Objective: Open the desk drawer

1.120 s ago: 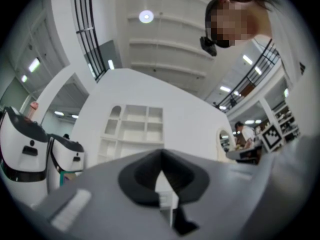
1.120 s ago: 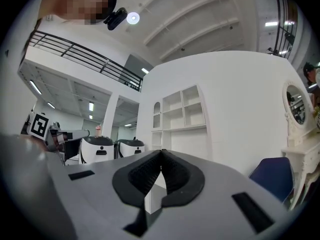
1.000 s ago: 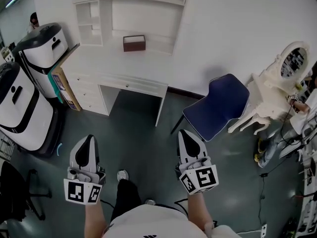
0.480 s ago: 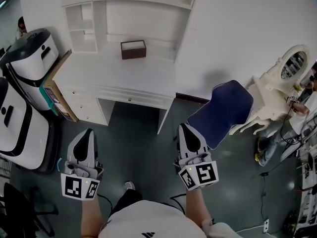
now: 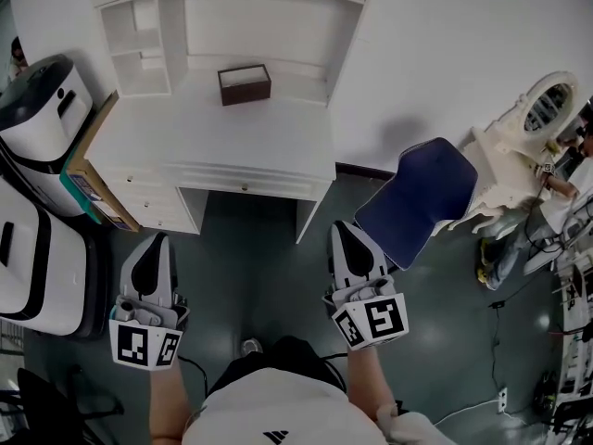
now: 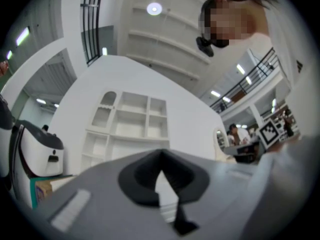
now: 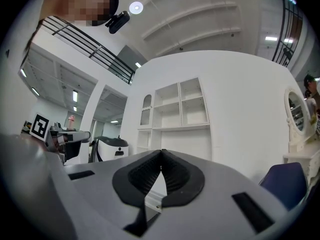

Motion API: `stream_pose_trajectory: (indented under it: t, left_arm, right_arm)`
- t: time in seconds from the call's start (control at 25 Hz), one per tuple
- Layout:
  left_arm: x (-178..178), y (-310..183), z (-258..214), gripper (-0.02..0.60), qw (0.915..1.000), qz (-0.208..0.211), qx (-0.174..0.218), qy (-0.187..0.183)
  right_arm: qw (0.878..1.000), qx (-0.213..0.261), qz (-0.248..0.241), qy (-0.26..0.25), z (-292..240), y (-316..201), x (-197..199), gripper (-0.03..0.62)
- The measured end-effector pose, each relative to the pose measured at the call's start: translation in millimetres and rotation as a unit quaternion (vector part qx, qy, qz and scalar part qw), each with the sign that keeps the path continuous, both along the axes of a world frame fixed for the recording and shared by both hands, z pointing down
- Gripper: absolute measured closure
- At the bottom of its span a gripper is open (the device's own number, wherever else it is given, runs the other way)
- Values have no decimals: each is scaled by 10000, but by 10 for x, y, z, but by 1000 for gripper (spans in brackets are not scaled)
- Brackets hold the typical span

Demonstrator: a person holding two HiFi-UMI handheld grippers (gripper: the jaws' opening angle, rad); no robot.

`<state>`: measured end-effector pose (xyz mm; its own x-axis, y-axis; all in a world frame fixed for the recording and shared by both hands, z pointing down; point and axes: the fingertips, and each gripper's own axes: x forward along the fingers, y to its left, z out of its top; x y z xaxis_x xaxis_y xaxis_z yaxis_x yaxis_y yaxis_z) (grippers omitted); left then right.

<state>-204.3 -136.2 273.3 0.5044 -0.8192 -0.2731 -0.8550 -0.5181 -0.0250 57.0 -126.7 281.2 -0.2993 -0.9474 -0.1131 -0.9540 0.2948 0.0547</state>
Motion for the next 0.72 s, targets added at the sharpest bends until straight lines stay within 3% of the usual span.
stream_pose_trajectory:
  t: [0.36,0.72]
  left_arm:
    - [195,-380,240,578,9992,192,-356,-7]
    - [221,-1019,279,578,9990,-124,-436,-28]
  right_arm:
    - [9995,-284,123,-7,183,-300,128,606]
    - [9997,-195,-128,-77,158,-1090,211,606]
